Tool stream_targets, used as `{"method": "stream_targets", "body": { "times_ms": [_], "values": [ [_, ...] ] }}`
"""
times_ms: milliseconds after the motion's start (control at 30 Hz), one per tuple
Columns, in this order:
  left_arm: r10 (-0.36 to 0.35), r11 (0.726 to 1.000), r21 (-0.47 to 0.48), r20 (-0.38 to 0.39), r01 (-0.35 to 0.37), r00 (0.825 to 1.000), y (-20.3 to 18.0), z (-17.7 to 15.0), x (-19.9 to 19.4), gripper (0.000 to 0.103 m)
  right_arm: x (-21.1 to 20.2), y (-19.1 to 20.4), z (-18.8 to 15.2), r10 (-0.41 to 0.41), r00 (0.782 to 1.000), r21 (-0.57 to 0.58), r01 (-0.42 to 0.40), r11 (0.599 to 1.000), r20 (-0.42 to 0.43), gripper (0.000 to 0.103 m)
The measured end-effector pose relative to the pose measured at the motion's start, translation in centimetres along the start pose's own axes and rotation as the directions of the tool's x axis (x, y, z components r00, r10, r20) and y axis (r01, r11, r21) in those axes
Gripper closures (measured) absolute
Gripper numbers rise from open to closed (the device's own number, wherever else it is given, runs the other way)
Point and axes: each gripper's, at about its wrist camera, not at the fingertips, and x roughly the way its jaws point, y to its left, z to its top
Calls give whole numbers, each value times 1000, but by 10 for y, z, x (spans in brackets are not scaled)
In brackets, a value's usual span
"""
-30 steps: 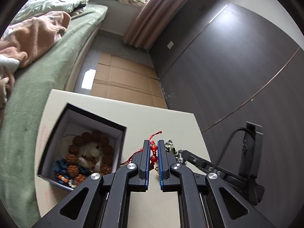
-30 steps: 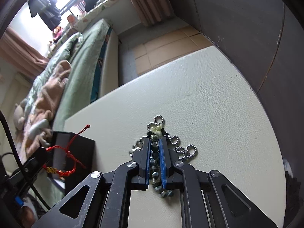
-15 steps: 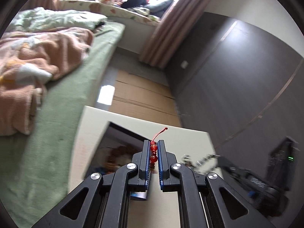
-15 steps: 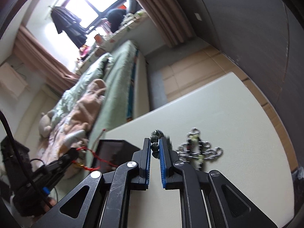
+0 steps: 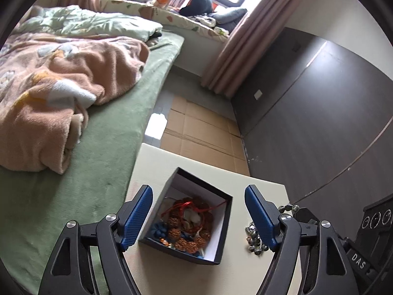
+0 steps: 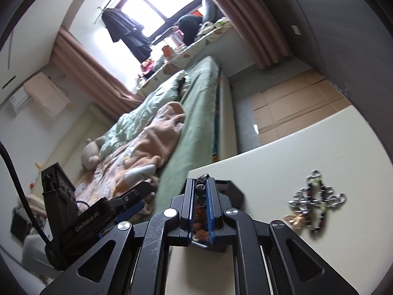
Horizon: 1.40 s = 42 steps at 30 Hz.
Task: Organize jewelry
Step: 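Carry the red bead strand and beaded chain over the black box and open both grippers, then move both grippers back over the remaining chain and butterfly brooch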
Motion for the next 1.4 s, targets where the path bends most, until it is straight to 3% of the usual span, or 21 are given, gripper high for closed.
{"method": "stream_targets", "body": {
  "times_ms": [367, 433, 500, 533, 567, 700, 767, 800, 1100, 1400],
  "values": [
    [19, 998, -56, 16, -19, 1000, 20, 10, -8, 25, 39, 27, -11, 78, 997, 16, -78, 997, -25, 92],
    [24, 998, -56, 12, -23, 1000, 22, 10, -7, 25, 47, 32, -12, 50, 998, 1, -50, 999, -29, 89],
    [25, 998, -52, 2, -25, 1000, 22, 10, -6, 25, 57, 29, -14, 5, 996, -9, -5, 1000, -87, 58],
    [25, 998, -51, -2, -25, 1000, 21, 10, -5, 25, 59, 25, -15, -8, 994, 10, 9, 1000, -105, 34],
    [24, 998, -52, -4, -24, 1000, 21, 9, -5, 25, 58, 19, -16, -25, 995, 34, 28, 999, -97, 29],
    [17, 998, -58, 1, -17, 1000, 17, 7, -5, 24, 44, 2, -12, -57, 992, 59, 64, 996, -109, 27],
    [11, 998, -55, -4, -11, 1000, 14, 5, -4, 22, 34, -5, -10, -66, 993, 67, 73, 995, -99, 6],
    [8, 999, -52, -7, -9, 1000, 12, 3, -3, 22, 29, -8, -10, -75, 993, 70, 81, 994, -91, 2],
    [-11, 1000, 4, -27, 11, 1000, -13, -10, 4, 22, -21, -38, -7, -180, 983, 79, 183, 980, -41, 0],
    [-40, 995, 92, -57, 45, 998, -43, -25, 15, 22, -43, -58, -5, -229, 973, 88, 231, 969, -31, 0]
  ]
}}
